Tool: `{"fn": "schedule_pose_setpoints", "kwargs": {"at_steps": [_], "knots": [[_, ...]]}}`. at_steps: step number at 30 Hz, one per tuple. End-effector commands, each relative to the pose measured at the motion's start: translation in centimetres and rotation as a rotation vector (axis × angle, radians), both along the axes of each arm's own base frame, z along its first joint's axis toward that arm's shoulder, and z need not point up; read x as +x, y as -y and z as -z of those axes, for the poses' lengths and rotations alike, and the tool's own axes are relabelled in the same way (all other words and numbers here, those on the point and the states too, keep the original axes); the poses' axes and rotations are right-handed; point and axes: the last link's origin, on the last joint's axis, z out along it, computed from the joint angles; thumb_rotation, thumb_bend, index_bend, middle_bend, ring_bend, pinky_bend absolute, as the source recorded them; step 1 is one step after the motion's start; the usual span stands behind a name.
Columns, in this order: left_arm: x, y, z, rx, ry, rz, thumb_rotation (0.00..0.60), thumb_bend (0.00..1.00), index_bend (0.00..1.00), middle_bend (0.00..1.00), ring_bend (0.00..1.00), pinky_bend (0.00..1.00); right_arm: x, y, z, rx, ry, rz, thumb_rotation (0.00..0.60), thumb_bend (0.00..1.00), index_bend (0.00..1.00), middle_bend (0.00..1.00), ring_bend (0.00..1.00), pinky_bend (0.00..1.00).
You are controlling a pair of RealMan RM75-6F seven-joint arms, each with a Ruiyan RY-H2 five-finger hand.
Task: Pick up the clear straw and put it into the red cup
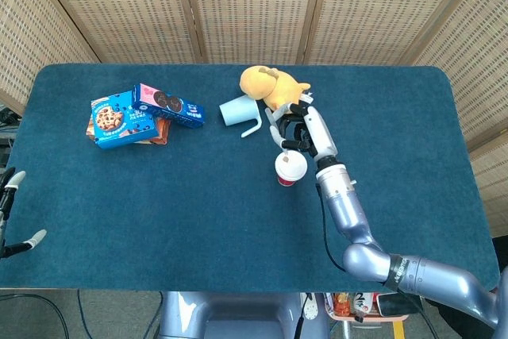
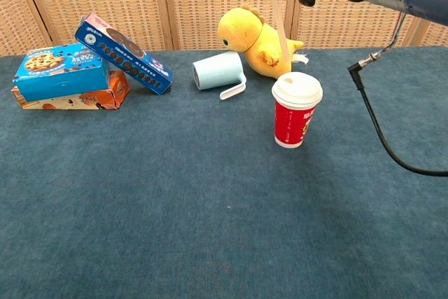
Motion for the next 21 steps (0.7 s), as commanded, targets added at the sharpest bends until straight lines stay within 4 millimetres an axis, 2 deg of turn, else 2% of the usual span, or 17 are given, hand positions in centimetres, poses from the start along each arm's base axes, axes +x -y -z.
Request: {"fn": "schedule_pose_setpoints", "kwargs": {"at_steps": [1, 11, 21], "knots": [[0.6, 0.0, -0.4, 0.004, -0.01, 0.008, 0.6, 0.18, 0.0, 0.0, 0.0, 0.0, 0.8, 0.1, 0.1, 0.004, 0.012, -0.016, 0.6, 0.54, 0.78, 0.77, 0.58, 0.84], [1.4, -0.1, -1.2, 0.019, -0.022, 0.0, 0.6, 0.18, 0.0, 0.0, 0.0, 0.0, 2.4, 0.3, 1.0, 0.001, -0.038, -0.061, 0.6, 0.54, 0.78, 0.77, 0.58, 0.84], [1.0, 0.2, -1.3, 0.018, -0.022, -0.013, 0.6, 0.18, 0.0, 0.0, 0.0, 0.0, 1.4, 0.8, 1.9, -0.012, -0.102, -0.05, 0.6, 0.54, 0.78, 0.77, 0.58, 0.84]]}}
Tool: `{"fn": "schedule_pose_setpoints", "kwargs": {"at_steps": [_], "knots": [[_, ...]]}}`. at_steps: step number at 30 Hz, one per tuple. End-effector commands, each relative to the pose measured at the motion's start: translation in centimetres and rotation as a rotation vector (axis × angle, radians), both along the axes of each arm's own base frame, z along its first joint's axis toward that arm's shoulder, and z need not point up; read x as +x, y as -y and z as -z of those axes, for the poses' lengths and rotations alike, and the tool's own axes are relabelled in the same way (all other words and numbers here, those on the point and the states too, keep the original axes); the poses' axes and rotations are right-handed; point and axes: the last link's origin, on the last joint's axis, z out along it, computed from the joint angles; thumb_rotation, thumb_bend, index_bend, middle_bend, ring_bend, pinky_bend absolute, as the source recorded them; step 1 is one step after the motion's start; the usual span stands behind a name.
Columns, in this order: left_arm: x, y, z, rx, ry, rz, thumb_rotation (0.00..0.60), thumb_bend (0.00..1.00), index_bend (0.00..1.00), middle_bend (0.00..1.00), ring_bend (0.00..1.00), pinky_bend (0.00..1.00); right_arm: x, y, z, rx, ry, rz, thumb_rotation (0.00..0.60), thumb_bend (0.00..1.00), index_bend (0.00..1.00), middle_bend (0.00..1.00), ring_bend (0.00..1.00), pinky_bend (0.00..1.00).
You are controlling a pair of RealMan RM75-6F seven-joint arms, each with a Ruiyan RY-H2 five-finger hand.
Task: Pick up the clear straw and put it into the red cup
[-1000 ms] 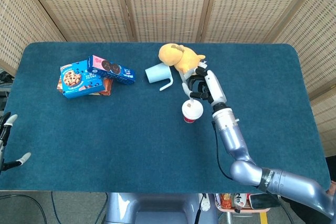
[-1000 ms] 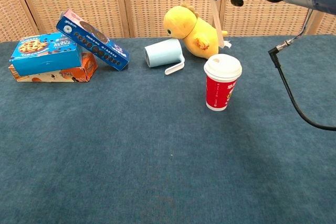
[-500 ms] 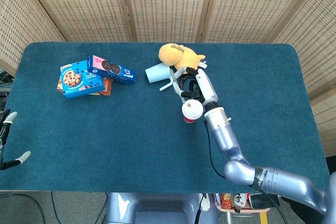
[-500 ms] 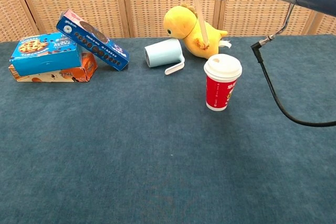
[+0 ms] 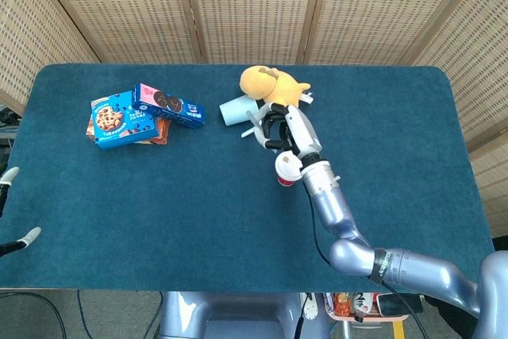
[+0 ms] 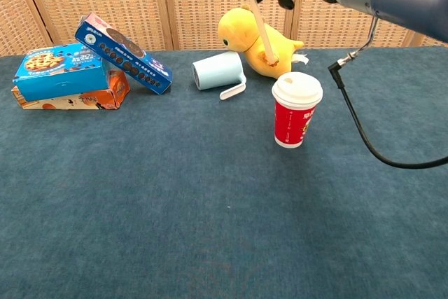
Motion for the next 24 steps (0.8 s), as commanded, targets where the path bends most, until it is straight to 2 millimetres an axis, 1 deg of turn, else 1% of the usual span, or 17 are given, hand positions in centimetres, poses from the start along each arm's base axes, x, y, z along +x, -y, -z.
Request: {"fn": "schedule_pose_setpoints", "kwargs": {"at_steps": [1, 9, 18, 24], "knots": [[-0.2, 0.0, -0.1, 0.004, 0.002, -0.006, 0.6, 0.18, 0.0, 0.0, 0.0, 0.0, -0.6, 0.1, 0.3, 0.002, -0.011, 0.01, 0.6, 0.54, 0.78, 0.77, 0.58, 0.84], [-0.5, 0.0, -0.3, 0.006, 0.008, -0.008, 0.6, 0.18, 0.0, 0.0, 0.0, 0.0, -0.6, -0.1, 0.7, 0.0, -0.031, -0.018, 0.6, 0.54, 0.78, 0.77, 0.58, 0.84], [-0.6, 0.1, -0.4, 0.011, 0.012, -0.009, 0.6, 0.18, 0.0, 0.0, 0.0, 0.0, -1.6, 0.1, 0.7, -0.003, -0.041, 0.0, 0.6, 0.54, 0.78, 0.77, 0.58, 0.84], [-0.8, 0.1, -0.1, -0.001, 0.019, -0.015, 0.6, 0.18, 0.0, 0.0, 0.0, 0.0, -2.1, -0.1, 0.8, 0.005, -0.027, 0.008, 0.6, 0.54, 0.78, 0.77, 0.58, 0.84]]}}
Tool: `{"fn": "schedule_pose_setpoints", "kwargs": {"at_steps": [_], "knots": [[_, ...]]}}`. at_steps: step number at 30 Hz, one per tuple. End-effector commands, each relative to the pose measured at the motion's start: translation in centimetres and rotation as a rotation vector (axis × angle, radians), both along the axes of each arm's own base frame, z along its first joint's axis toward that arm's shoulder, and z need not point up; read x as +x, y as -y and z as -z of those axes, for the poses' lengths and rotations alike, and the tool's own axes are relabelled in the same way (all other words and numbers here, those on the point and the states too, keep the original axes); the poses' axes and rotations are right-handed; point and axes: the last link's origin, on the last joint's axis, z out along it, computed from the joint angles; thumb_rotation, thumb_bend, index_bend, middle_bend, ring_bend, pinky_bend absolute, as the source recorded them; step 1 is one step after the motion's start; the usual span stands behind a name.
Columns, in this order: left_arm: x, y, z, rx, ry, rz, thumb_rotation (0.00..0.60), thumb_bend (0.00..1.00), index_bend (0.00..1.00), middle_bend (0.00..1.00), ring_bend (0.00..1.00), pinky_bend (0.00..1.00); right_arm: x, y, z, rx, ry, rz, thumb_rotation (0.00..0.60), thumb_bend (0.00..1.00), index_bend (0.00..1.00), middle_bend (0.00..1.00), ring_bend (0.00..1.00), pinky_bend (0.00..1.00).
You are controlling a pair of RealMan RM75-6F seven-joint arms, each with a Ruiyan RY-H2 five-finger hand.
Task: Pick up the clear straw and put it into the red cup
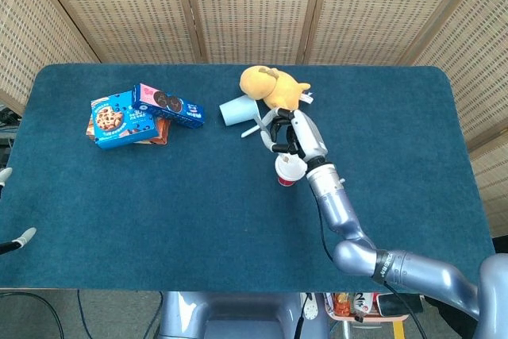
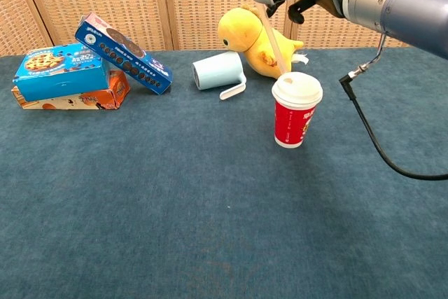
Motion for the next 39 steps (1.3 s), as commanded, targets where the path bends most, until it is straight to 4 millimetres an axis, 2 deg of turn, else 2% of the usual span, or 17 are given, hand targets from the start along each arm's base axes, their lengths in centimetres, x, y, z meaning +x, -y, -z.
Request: {"fn": "schedule_pose_setpoints", "kwargs": {"at_steps": [1, 21, 39], "knots": [[-0.1, 0.0, 0.1, -0.004, 0.002, -0.002, 0.6, 0.18, 0.0, 0.0, 0.0, 0.0, 0.0, 0.0, 0.1, 0.004, 0.005, 0.001, 0.6, 0.54, 0.78, 0.77, 0.58, 0.84], [-0.5, 0.0, 0.1, 0.0, 0.008, -0.011, 0.6, 0.18, 0.0, 0.0, 0.0, 0.0, -0.1, 0.1, 0.8, 0.012, -0.003, -0.005, 0.6, 0.54, 0.78, 0.77, 0.58, 0.84], [-0.4, 0.0, 0.4, -0.006, 0.008, -0.011, 0.6, 0.18, 0.0, 0.0, 0.0, 0.0, -1.2, -0.1, 1.3, 0.024, -0.009, -0.003, 0.6, 0.54, 0.78, 0.77, 0.58, 0.84]]}}
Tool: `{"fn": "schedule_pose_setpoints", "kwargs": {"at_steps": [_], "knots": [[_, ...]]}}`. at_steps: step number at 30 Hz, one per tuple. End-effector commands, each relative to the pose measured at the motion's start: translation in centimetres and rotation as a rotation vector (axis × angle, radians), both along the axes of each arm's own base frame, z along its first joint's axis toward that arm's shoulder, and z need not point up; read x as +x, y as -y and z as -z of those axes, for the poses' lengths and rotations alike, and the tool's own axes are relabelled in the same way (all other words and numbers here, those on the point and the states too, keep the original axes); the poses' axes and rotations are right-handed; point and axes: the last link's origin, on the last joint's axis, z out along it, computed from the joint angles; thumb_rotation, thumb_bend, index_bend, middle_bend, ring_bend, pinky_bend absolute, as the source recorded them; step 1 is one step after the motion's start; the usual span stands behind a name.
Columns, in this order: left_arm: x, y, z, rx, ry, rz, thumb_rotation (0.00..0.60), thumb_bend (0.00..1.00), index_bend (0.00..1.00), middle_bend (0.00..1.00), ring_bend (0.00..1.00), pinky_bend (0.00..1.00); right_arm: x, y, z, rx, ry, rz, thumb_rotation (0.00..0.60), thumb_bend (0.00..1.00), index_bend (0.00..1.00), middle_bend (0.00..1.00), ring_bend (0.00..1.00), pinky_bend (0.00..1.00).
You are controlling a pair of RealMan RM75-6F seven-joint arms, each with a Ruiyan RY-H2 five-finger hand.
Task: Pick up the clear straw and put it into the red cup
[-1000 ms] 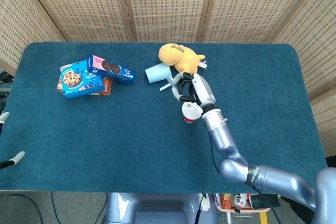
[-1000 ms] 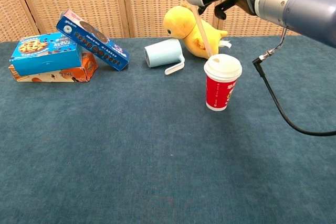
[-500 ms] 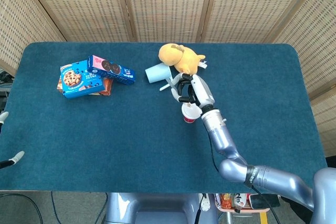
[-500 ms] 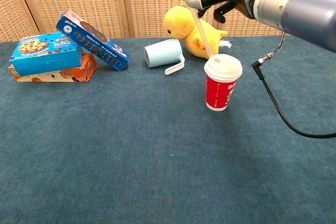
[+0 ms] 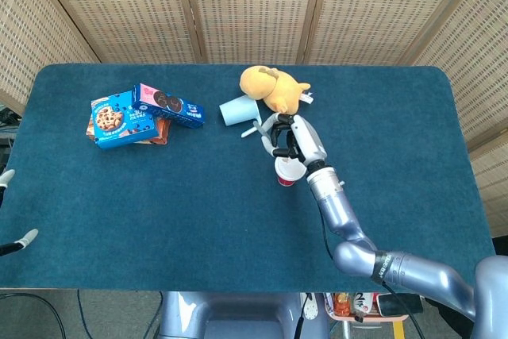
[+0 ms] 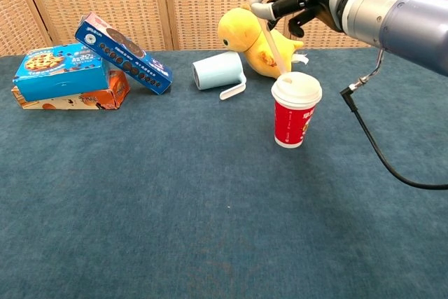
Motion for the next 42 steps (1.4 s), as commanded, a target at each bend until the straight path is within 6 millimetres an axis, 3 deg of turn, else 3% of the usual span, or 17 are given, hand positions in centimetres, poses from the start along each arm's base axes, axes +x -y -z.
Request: {"fn": "schedule_pose_setpoints", "kwargs": {"at_steps": [1, 29, 42], "knots": [[0.0, 0.0, 0.1, -0.002, 0.001, 0.0, 0.6, 0.18, 0.0, 0.0, 0.0, 0.0, -0.2, 0.0, 0.1, 0.002, -0.001, 0.0, 0.6, 0.54, 0.78, 0.77, 0.58, 0.84], [-0.1, -0.1, 0.6, -0.019, 0.0, -0.007, 0.6, 0.18, 0.0, 0.0, 0.0, 0.0, -3.3, -0.4, 1.3, 0.026, -0.066, -0.05, 0.6, 0.54, 0.78, 0.74, 0.58, 0.84], [-0.5, -0.1, 0.9, -0.03, -0.001, -0.019, 0.6, 0.18, 0.0, 0.0, 0.0, 0.0, -5.6, -0.7, 1.9, 0.051, -0.104, -0.072, 0.6, 0.58, 0.78, 0.72, 0.58, 0.82]]}}
